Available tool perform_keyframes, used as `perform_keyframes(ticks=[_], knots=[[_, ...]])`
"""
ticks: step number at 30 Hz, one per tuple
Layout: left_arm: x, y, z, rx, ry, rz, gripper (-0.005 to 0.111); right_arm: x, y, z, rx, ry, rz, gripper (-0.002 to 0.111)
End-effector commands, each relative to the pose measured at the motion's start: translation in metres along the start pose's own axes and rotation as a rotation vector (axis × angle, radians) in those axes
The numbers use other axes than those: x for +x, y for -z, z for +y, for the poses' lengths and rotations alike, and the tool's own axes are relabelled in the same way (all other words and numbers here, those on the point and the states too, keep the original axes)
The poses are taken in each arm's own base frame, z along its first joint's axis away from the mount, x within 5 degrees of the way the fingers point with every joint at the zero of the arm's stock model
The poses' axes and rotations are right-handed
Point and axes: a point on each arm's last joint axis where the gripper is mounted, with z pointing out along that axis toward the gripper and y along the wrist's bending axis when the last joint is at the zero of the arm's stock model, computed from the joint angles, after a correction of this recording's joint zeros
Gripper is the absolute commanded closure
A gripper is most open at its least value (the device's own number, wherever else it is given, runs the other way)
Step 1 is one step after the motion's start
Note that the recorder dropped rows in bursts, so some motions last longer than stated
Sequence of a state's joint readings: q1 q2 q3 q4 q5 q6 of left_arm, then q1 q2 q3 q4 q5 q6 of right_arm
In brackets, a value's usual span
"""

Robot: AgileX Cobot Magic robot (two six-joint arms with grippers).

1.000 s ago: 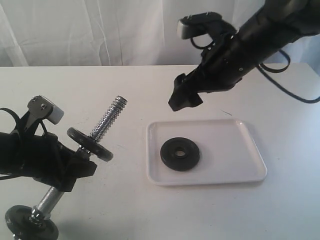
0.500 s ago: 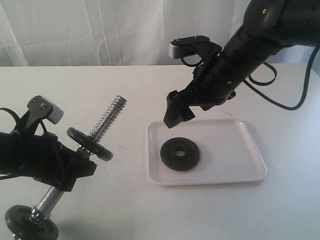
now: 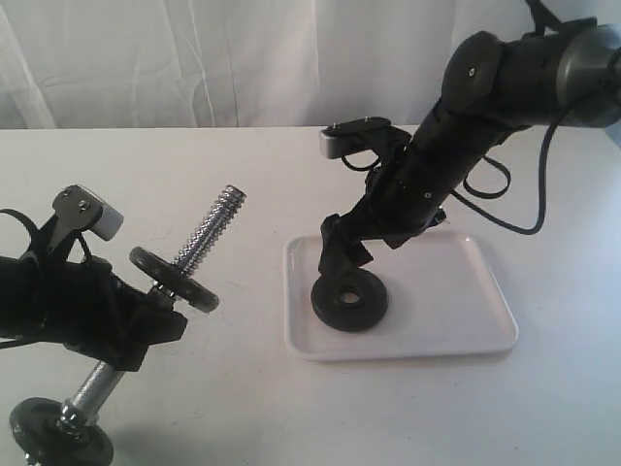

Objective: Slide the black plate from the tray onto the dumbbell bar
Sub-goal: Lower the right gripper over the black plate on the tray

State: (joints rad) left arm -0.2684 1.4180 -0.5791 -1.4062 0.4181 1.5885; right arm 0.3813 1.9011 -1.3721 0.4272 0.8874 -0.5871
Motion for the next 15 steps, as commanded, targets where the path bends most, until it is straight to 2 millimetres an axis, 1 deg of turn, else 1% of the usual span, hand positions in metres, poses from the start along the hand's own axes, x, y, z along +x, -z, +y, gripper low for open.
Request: perform_keyframes(ticks=[1,5,8,12,15], knots=[[-0.021,0.010,-0.012,0.080,0.037,-0.137,0.107,-0.004,-0.015,0.003,0.012,0.064,0.005,0.003],[-0.021,0.010,-0.012,0.081,0.039,-0.137,0.107,-0.010,-0.027,0.009,0.054,0.150,0.037,0.003],[-0.021,0.010,-0.012,0.081,0.039,-0.137,0.107,-0.015,-0.035,0.015,0.075,0.172,0.073,0.003],[-0.021,0.010,-0.012,0.081,0.039,-0.137,0.107,-0.015,-0.046,0.018,0.138,0.222,0.148,0.003],[-0.021,0.010,-0.012,0.081,0.039,-0.137,0.107,-0.015,-0.051,0.020,0.155,0.231,0.165,0.003]])
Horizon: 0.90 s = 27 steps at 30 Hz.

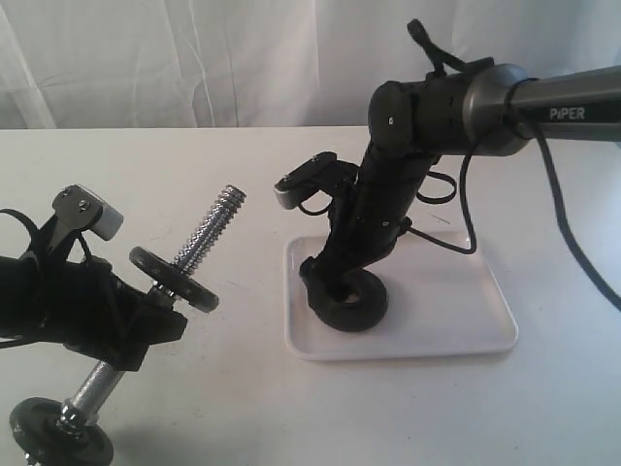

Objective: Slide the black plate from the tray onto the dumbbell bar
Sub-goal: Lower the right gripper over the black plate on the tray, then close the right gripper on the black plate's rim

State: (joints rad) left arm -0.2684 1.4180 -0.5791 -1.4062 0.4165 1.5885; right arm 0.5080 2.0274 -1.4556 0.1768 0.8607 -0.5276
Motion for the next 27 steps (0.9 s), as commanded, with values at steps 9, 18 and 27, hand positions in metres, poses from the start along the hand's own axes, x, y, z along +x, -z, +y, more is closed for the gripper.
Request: perform_keyframes(ticks=[9,18,27], knots=[[-0.021,0.010,-0.012,0.082,0.039,-0.137,0.107,-0.004,-0.017,0.004,0.036,0.041,0.060,0.003],[-0.021,0.010,-0.012,0.080,0.039,-0.137,0.107,-0.004,-0.025,0.001,0.051,0.052,0.062,0.003],[-0.021,0.010,-0.012,0.080,0.039,-0.137,0.107,-0.004,-0.025,0.001,0.052,0.033,0.061,0.003]])
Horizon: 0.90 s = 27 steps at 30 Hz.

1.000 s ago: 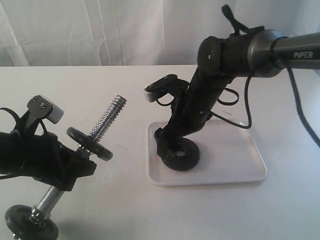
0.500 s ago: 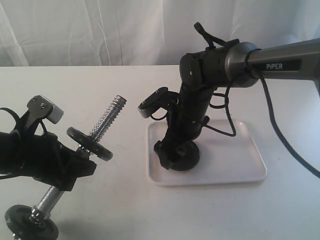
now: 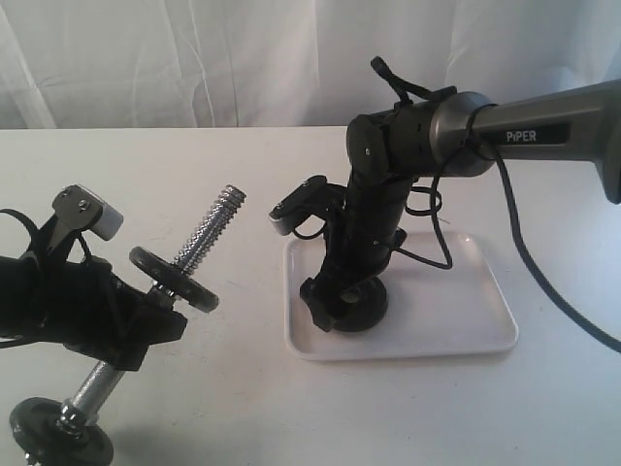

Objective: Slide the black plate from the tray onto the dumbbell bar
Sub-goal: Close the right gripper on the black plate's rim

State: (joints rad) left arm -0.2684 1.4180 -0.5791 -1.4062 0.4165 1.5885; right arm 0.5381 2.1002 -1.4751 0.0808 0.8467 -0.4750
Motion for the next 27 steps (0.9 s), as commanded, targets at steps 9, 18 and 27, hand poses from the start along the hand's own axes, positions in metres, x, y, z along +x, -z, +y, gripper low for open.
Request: perform_keyframes(ticks=[9,18,27], knots=[[-0.021,0.010,-0.012,0.080,0.039,-0.137,0.107,0.002,-0.003,0.001,-0.011,-0.003,0.034,0.003],[-0.021,0.010,-0.012,0.080,0.039,-0.137,0.107,0.004,-0.014,0.001,-0.019,-0.005,0.051,0.003],[-0.021,0.010,-0.012,0.080,0.039,-0.137,0.107,0.005,-0.026,0.000,-0.020,-0.056,0.066,0.006]])
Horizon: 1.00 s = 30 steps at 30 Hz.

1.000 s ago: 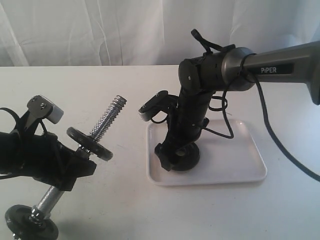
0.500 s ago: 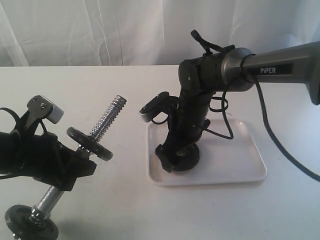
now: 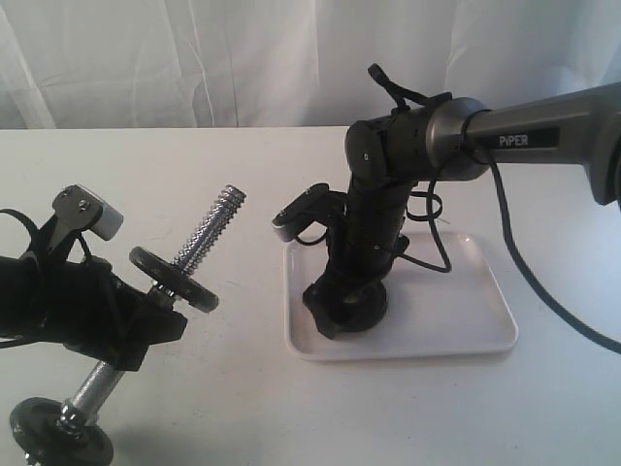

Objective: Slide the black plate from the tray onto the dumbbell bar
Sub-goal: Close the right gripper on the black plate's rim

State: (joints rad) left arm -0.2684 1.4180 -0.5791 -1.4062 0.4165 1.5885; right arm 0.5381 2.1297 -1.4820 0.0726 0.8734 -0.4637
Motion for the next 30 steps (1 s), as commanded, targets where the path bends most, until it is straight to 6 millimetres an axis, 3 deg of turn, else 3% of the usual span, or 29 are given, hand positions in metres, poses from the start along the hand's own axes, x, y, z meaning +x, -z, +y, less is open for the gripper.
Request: perform_keyframes(ticks=[1,5,7,11,20,30], knots=[[-0.021,0.010,-0.012,0.080,0.039,-0.137,0.107,0.001,-0.016,0.000,-0.006,-0.054,0.020,0.010],[-0.021,0.010,-0.012,0.080,0.039,-0.137,0.107,0.002,-0.020,0.000,-0.012,-0.093,0.035,0.042],[-0.021,0.010,-0.012,0.080,0.039,-0.137,0.107,0.003,-0.020,0.001,-0.015,-0.124,0.044,0.068],[-0.021,0.010,-0.012,0.080,0.039,-0.137,0.107,0.007,-0.020,0.002,-0.031,-0.137,0.083,0.108],[-0.021,0.010,-0.012,0.080,0.039,-0.137,0.107,0.011,-0.013,0.005,-0.051,-0.172,0.131,0.108],[-0.021,0.010,-0.012,0.080,0.037,-0.137,0.107,0.017,0.024,-0.003,-0.113,-0.270,0.087,0.108]])
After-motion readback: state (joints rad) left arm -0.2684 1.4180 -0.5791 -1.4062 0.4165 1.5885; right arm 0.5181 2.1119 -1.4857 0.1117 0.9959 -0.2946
